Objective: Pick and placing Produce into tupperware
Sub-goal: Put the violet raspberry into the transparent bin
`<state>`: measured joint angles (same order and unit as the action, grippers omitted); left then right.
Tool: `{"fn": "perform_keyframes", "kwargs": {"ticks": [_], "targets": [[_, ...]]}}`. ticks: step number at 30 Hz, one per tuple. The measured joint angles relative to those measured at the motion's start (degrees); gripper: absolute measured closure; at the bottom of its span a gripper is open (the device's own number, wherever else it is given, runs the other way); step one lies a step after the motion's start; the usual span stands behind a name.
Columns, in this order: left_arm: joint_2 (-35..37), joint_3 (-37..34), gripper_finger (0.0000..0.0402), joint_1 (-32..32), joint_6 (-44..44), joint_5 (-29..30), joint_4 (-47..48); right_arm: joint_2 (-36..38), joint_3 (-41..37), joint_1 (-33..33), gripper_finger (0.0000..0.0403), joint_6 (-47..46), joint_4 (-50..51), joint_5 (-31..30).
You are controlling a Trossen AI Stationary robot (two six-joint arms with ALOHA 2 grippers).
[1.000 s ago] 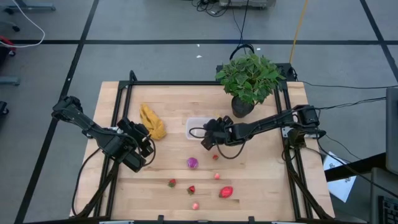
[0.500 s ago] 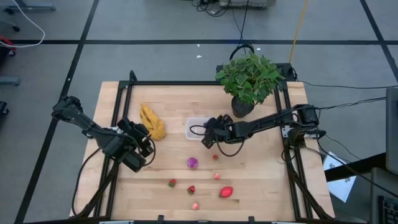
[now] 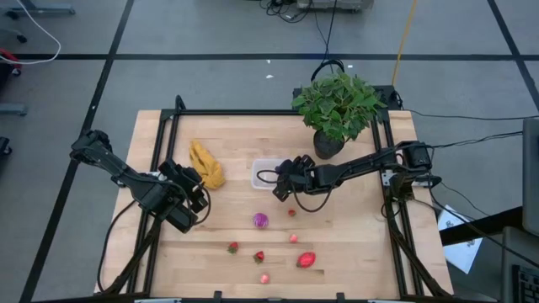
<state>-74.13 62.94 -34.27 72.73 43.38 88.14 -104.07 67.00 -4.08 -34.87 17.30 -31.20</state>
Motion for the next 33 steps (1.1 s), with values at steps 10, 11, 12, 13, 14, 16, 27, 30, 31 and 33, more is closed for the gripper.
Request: {"fn": "perform_keyframes", "kwargs": {"ticks": [10, 11, 12, 13, 14, 16, 27, 30, 31, 33], "targets": [[0.0, 0.0, 0.0124, -0.01, 0.0, 0.0, 0.0, 0.0, 0.0, 0.0, 0.0167, 0.0, 0.02, 0.0], [0.0, 0.0, 0.0124, 0.0, 0.0, 0.0, 0.0, 0.0, 0.0, 0.0, 0.0167, -0.02, 0.02, 0.0], [0.0, 0.0, 0.0124, 0.01, 0.0, 0.0, 0.0, 0.0, 0.0, 0.0, 0.0167, -0.02, 0.02, 0.0], [0.0, 0.0, 0.0124, 0.01, 0.0, 0.0, 0.0, 0.0, 0.0, 0.0, 0.0167, -0.02, 0.02, 0.01], [0.0, 0.0, 0.0124, 0.01, 0.0, 0.0, 0.0, 0.0, 0.0, 0.0, 0.0167, -0.02, 0.04, 0.07], [0.0, 0.0, 0.0124, 0.01, 0.0, 0.0, 0.0, 0.0, 0.0, 0.05, 0.0167, -0.02, 0.04, 1.88], [0.0, 0.0, 0.0124, 0.01, -0.02, 0.0, -0.52, 0.0, -1.32, 2.38, 0.0167, 0.2, 0.07, 9.25], [0.0, 0.0, 0.0124, 0.01, -0.44, 0.0, -0.83, 0.0, -2.55, 2.58, 0.0167, 0.61, -1.58, 9.31], [0.0, 0.0, 0.0124, 0.01, -0.46, 0.0, -0.9, 0.0, -3.03, 2.62, 0.0167, 1.02, -2.54, 9.27], [0.0, 0.0, 0.0124, 0.01, -0.5, 0.0, -1.06, 0.0, -3.61, 2.64, 0.0167, 2.69, -4.62, 9.31]]}}
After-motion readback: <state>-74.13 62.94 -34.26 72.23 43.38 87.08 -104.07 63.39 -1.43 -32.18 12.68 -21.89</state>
